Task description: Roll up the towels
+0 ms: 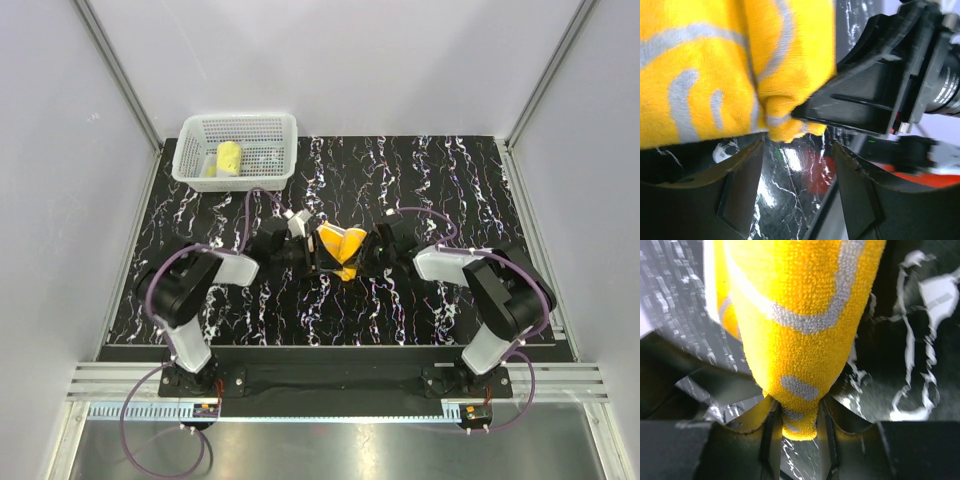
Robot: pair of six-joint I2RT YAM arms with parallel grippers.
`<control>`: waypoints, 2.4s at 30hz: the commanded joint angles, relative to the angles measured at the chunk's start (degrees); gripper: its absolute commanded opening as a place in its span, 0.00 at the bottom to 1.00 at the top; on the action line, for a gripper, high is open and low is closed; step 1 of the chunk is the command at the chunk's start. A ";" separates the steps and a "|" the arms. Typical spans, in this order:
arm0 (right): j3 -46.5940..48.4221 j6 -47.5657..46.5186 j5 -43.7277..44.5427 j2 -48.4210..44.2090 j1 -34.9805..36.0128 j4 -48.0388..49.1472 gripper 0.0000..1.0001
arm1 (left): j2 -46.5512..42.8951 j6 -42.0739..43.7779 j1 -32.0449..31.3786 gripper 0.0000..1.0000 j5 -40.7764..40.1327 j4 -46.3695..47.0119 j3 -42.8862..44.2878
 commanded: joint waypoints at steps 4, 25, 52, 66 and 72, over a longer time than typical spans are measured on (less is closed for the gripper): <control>6.43 0.38 5.28 -1.75 1.93 -22.21 0.18 | -14.55 22.30 -11.01 0.63 -28.25 -24.29 3.89; 10.92 1.09 1.15 -2.45 2.90 -31.98 0.19 | -7.63 34.18 -38.09 0.77 -69.41 -21.85 8.98; 9.69 1.79 -2.46 -4.03 3.69 -32.33 0.27 | -1.02 35.41 -38.01 0.00 -68.01 -17.63 10.39; 15.83 0.04 10.19 -5.87 2.99 -42.60 1.00 | -4.71 35.15 -37.92 0.00 -62.21 -17.98 8.46; 19.17 -1.98 11.60 -5.17 -1.67 -41.83 1.00 | -4.71 34.62 -37.92 0.00 -61.15 -19.12 8.89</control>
